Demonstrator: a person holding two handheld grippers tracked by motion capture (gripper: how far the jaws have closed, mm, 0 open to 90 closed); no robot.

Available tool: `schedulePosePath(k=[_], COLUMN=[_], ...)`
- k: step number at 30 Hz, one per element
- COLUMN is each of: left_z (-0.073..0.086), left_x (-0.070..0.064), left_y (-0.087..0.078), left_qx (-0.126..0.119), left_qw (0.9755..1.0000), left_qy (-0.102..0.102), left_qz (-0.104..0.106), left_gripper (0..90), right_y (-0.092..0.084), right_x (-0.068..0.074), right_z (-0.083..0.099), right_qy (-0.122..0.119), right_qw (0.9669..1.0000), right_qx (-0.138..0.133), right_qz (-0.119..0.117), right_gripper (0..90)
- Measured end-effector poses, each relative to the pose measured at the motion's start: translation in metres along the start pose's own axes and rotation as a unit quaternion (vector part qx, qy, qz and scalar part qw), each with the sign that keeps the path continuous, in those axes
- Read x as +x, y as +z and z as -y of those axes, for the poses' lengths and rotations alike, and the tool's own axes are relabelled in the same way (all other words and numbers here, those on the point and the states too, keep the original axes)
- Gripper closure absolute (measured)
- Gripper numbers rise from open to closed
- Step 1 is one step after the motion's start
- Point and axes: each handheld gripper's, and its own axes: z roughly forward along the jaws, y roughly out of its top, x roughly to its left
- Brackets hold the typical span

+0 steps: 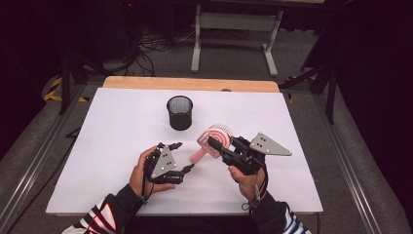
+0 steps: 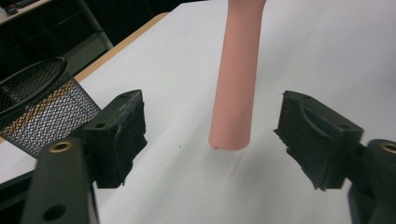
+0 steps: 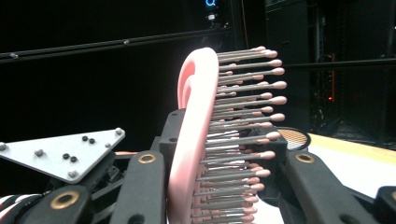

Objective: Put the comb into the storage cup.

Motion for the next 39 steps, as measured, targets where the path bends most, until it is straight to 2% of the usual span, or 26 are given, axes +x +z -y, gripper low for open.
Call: schedulePosePath(k=[10, 18, 22, 26, 27, 33, 39], left_z=[0.005, 0.011, 0.015, 0.019, 0.022, 0.032, 0.044], left_x=[0.013, 0.021, 0.027, 0.031, 0.034, 0.038, 0.042], left_y=[-0.012, -0.025, -0.032, -0.038, -0.041, -0.054, -0.066], left_qx=[-0.015, -0.024, -0.021, -0.017, -0.016, -0.01, -0.004], left_qw=[0.9998, 0.9996, 0.9997, 0.9998, 0.9997, 0.9997, 0.9993], left_qy=[-0.001, -0.009, -0.014, -0.011, -0.017, -0.018, -0.028], left_qz=[0.017, 0.016, 0.008, 0.001, 0.0, -0.009, -0.022], left_gripper=[17.6, 14.7, 12.5, 9.7, 9.6, 7.1, 5.2], right_y=[-0.005, -0.008, -0.01, -0.011, -0.011, -0.011, -0.011], right_x=[-0.003, -0.005, -0.006, -0.007, -0.007, -0.008, -0.008], right_z=[-0.003, -0.005, -0.006, -0.007, -0.007, -0.008, -0.008], right_qy=[-0.009, -0.013, -0.019, -0.02, -0.019, -0.023, -0.026], right_qw=[0.9999, 0.9998, 0.9996, 0.9996, 0.9996, 0.9995, 0.9993], right_qx=[-0.002, -0.004, -0.004, -0.005, -0.005, -0.007, -0.006], right_qz=[0.008, 0.015, 0.02, 0.02, 0.019, 0.023, 0.025], right_gripper=[64.1, 64.1, 64.0, 64.0, 64.1, 64.1, 64.1])
